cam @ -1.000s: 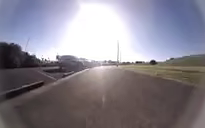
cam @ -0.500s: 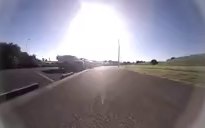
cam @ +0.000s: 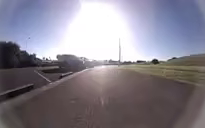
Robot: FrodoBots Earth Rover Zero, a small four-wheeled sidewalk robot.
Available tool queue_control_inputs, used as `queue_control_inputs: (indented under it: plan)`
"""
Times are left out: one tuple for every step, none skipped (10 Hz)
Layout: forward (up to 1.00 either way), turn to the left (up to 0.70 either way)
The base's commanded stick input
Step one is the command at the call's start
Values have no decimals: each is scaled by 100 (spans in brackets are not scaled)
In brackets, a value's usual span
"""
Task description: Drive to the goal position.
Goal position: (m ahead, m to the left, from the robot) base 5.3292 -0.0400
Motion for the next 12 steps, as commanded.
queue_control_inputs:
  plan:
    - [70, 0]
    - [70, 0]
    - [70, 0]
    - [70, 0]
    - [70, 0]
    - [70, 0]
    - [70, 0]
    - [70, 0]
    - [70, 0]
    - [70, 0]
    - [70, 0]
    - [70, 0]
